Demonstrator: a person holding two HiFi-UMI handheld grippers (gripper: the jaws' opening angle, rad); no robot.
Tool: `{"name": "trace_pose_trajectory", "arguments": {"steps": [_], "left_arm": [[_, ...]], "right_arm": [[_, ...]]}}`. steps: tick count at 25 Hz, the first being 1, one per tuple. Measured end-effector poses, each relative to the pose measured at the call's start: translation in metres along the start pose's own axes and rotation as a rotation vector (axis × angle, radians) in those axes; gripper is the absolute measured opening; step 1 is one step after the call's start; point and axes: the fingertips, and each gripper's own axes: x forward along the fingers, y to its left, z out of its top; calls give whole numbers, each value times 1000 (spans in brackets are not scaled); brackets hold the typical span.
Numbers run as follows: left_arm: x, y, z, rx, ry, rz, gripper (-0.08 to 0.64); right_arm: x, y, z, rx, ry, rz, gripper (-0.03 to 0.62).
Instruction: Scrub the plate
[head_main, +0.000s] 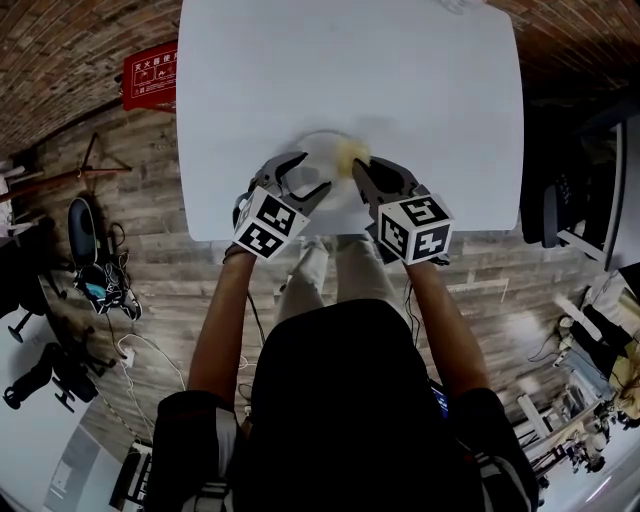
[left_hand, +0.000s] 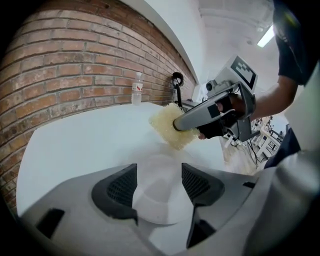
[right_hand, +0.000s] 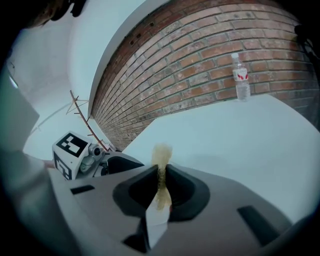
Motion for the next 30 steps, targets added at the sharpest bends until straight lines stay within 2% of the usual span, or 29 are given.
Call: {"name": "trace_pose_trajectory", "arguments": {"steps": [4, 10, 16, 30], "left_arm": [[6, -4, -6, 23, 25, -14, 276], [11, -6, -17, 80, 84, 8, 282], [12, -9, -23, 117, 99, 14, 288], [14, -10, -22, 121, 127, 14, 290]], "right_arm": [[0, -2, -3, 7, 7, -1, 41], [0, -4, -9, 11, 20, -3, 41], [3, -4, -16, 16, 35, 1, 41], [14, 4, -13, -13, 61, 22, 41]]}}
